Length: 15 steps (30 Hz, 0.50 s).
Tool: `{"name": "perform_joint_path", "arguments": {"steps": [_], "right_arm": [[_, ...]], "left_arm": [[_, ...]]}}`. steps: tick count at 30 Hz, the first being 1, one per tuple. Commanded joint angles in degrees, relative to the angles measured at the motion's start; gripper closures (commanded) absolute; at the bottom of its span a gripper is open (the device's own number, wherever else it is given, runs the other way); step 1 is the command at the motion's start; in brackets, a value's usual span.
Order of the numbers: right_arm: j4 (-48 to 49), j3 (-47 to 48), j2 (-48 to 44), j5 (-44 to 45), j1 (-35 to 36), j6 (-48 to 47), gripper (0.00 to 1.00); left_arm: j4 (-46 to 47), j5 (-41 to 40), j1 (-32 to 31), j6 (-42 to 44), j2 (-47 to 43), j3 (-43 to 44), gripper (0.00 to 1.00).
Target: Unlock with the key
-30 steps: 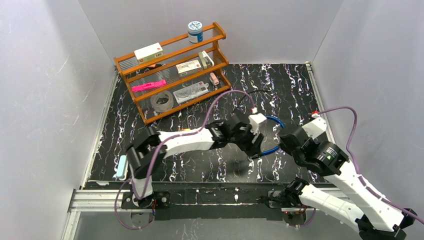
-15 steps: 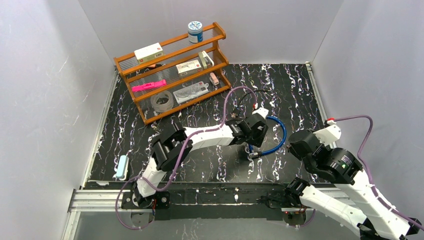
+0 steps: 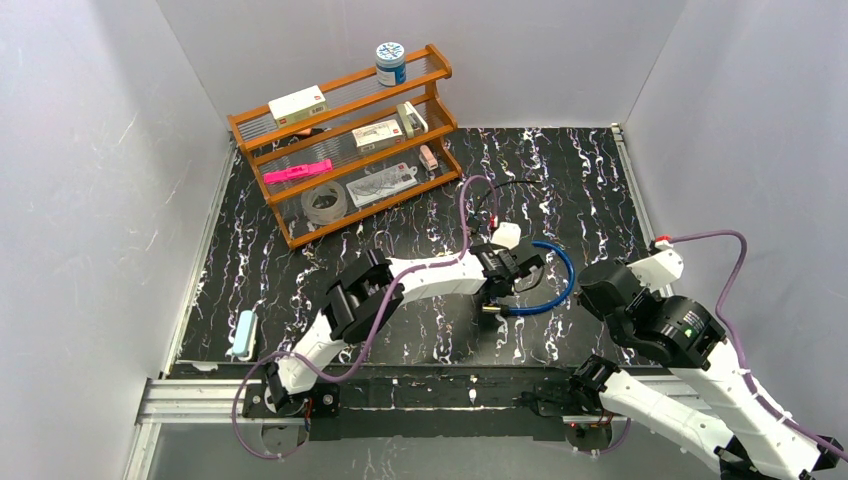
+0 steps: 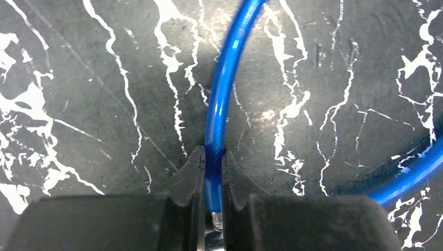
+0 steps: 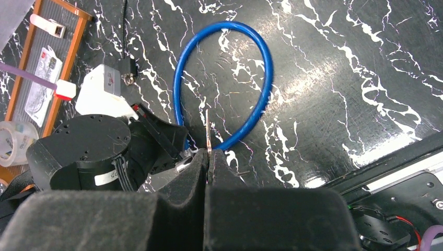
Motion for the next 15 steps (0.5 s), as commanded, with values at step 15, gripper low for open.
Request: {"name": "perform_joint_path", "arguments": {"steps": [15], "right_arm": [[17.1, -2.0, 4.7, -6.2, 0.4, -7.9, 0.99]], "left_arm": [[-2.0, -16.3, 1.9, -21.9, -37.2, -28.4, 1.0]]}}
